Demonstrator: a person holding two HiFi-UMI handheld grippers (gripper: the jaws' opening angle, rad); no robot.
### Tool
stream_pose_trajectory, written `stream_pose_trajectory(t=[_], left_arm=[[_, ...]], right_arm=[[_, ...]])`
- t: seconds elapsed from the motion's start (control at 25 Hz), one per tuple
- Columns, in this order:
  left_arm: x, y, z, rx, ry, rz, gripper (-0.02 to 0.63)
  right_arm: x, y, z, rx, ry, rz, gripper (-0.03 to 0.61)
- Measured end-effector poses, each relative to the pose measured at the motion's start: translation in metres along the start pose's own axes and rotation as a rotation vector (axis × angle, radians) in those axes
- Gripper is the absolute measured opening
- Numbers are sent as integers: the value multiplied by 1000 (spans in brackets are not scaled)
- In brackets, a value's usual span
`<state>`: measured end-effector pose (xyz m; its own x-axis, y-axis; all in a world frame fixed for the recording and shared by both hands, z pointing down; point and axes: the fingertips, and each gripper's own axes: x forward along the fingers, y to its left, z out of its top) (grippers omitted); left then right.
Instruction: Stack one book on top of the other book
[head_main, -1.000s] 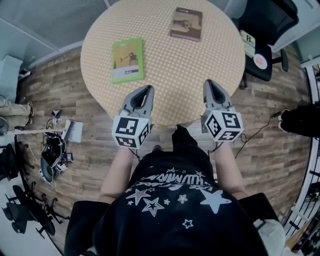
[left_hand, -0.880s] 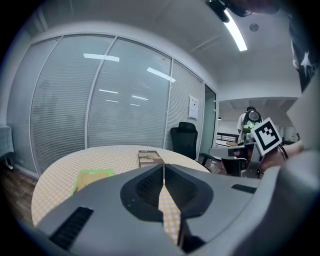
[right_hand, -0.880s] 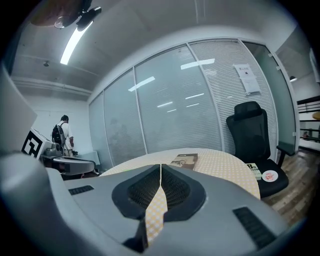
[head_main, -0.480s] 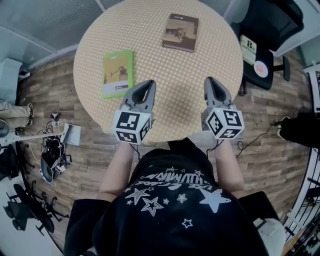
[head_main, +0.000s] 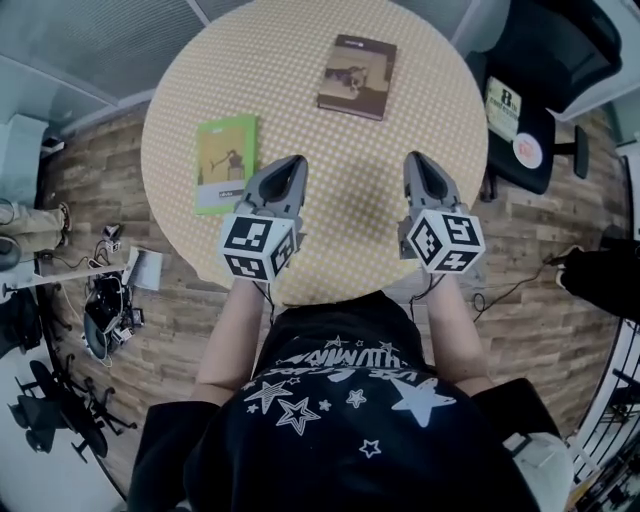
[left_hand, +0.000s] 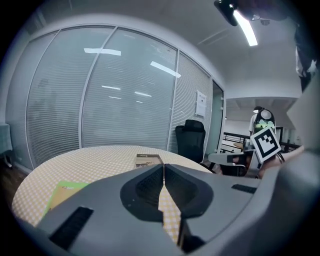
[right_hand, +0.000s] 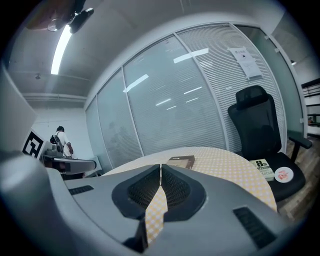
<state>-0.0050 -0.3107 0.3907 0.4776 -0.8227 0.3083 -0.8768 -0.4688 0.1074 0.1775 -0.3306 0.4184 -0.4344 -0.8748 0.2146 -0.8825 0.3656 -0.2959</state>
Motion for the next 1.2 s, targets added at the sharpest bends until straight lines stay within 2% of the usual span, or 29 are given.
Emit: stream_pose_trajectory(t=[0.48,0.64,0.96,1.16,1.2], left_arm=[[77,42,10,19,57,35,14],[106,54,9,-21,67,28,15],[153,67,-3,-35,118,44,15],[179,81,-25,-38,187,60,17],[184,82,-28,-37,200,53,41]], right_arm=[[70,-37,-5,46,74,20,29],[98,-42,-8,64,105,44,29],[135,-62,-26,93,178,23,31],[152,-70,-42,129,234,26,34],[155,-71,-45,132,245,28,38]])
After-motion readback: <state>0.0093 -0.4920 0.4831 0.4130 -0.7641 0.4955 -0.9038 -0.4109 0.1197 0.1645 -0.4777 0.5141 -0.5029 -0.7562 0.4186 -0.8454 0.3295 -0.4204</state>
